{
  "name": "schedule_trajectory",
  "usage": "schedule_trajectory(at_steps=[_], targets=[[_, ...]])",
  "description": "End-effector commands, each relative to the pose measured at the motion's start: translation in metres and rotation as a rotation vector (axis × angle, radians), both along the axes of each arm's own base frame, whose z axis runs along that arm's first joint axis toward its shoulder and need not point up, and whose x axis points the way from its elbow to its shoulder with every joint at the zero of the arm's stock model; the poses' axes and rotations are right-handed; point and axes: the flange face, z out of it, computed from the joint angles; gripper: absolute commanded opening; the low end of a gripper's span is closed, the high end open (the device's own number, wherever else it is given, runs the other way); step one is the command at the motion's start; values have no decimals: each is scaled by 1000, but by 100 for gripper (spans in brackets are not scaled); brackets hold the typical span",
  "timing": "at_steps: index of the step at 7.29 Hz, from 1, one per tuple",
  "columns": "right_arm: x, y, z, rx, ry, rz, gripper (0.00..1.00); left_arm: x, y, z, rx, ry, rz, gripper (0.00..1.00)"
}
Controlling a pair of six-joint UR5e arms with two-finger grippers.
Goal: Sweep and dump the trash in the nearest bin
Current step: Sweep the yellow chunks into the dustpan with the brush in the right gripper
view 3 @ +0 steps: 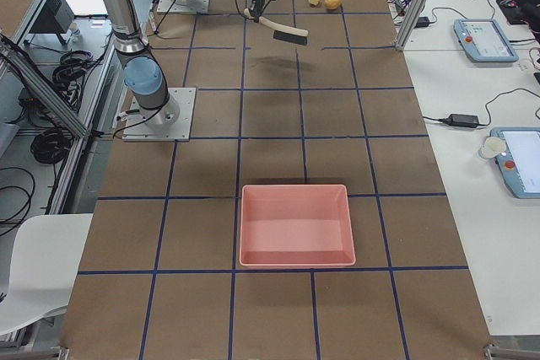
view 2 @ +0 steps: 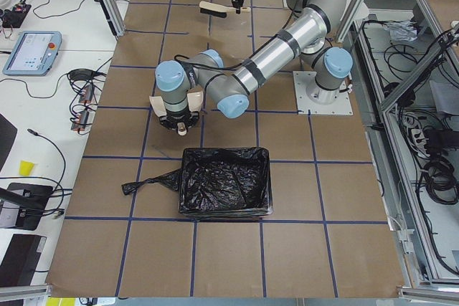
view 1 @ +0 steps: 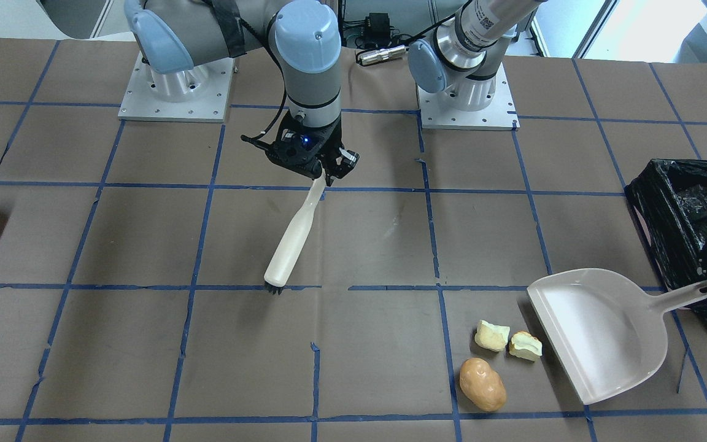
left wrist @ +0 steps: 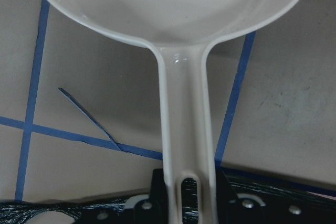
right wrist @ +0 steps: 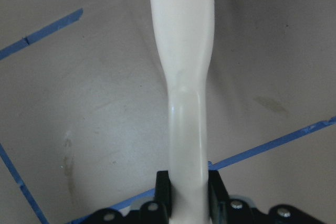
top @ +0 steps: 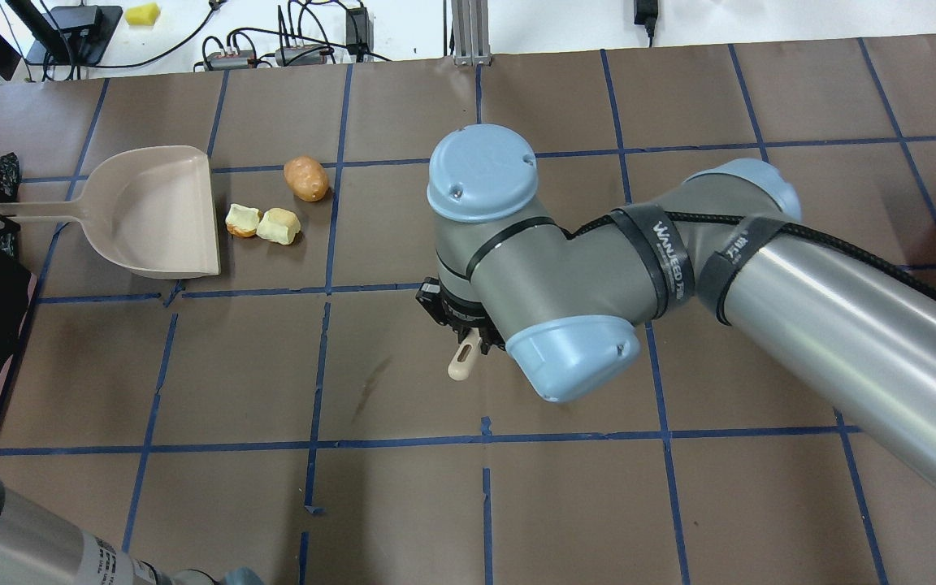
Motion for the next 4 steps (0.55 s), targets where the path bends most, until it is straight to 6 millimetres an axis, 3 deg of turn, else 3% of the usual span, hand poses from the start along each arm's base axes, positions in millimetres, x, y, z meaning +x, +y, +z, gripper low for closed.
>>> schedule_trajectory(at_steps=[1,2,3,4], targets=[[47,-60,3,113,-7,-124,0,-24,-9,-12,11,6,-74,12],[83,-83,4,107,-5,-142,0,-22,-7,-13,12,7,-74,12],[115,-86,-5,129,15,-122,0,-11,-9,-1,-3,-6,-71,12],[131,-86,-12,133,15,-119,0,2,-3,3,-3,-6,-51,12]])
